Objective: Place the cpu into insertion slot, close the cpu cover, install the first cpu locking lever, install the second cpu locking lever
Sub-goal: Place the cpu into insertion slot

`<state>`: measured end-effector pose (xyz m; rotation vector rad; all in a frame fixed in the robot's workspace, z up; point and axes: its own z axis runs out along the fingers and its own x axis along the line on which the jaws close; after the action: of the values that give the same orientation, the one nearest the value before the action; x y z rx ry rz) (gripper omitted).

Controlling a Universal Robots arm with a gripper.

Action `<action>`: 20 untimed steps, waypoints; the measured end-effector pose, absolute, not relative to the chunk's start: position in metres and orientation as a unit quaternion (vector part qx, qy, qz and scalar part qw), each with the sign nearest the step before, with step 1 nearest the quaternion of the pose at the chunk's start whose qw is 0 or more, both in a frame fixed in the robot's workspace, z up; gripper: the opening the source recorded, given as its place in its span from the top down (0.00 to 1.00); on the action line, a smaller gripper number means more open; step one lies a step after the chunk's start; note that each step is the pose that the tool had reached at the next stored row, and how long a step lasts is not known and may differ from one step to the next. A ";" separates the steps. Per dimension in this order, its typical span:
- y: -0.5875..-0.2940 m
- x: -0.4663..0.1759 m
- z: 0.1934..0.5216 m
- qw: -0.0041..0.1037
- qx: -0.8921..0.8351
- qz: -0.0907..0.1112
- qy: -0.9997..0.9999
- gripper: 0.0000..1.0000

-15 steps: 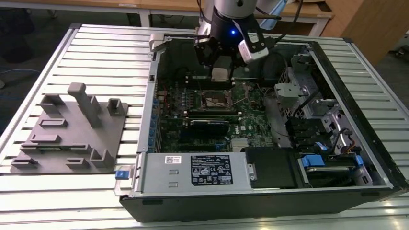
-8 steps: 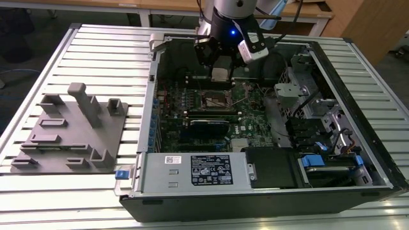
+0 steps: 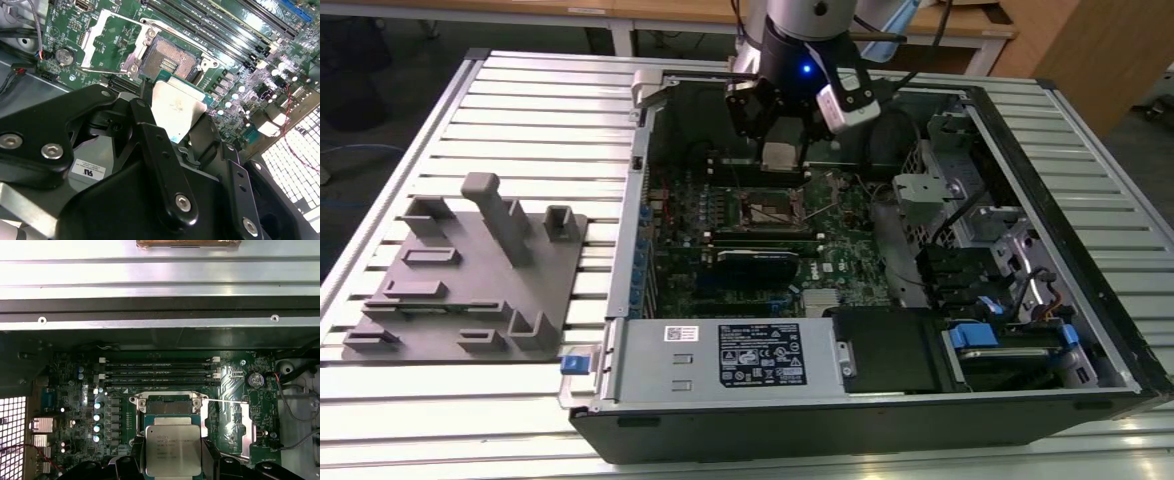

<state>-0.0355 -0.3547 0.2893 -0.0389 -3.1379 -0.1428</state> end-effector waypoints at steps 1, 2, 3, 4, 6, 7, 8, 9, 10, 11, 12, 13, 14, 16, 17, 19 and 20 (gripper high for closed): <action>-0.355 -0.036 0.288 0.000 -0.012 -0.045 -0.999 0.46; -0.355 -0.036 0.287 0.000 -0.012 -0.045 -0.999 0.46; -0.355 -0.036 0.285 0.000 -0.012 -0.045 -0.999 0.46; -0.355 -0.036 0.284 0.000 -0.012 -0.045 -0.999 0.46; -0.355 -0.036 0.283 0.000 -0.012 -0.045 -0.999 0.46; -0.355 -0.036 0.283 0.000 -0.012 -0.045 -0.999 0.46; -0.355 -0.036 0.280 0.000 -0.012 -0.045 -0.999 0.46; -0.355 -0.036 0.279 0.000 -0.012 -0.045 -0.999 0.46; -0.355 -0.036 0.279 0.000 -0.012 -0.045 -0.999 0.46; -0.355 -0.036 0.279 0.000 -0.012 -0.045 -0.999 0.46; -0.355 -0.035 0.279 0.000 -0.012 -0.045 -0.999 0.46; -0.355 -0.036 0.279 0.000 -0.012 -0.045 -0.999 0.46; -0.355 -0.036 0.279 0.000 -0.012 -0.045 -0.999 0.46; -0.355 -0.035 0.278 0.000 -0.012 -0.046 -0.999 0.46; -0.355 -0.036 0.278 0.000 -0.012 -0.046 -0.999 0.46; -0.355 -0.035 0.277 0.000 -0.012 -0.045 -0.999 0.46; -0.355 -0.035 0.276 0.000 -0.012 -0.045 -0.999 0.46</action>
<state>-0.0355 -0.3547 0.2760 -0.0389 -3.1376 -0.1425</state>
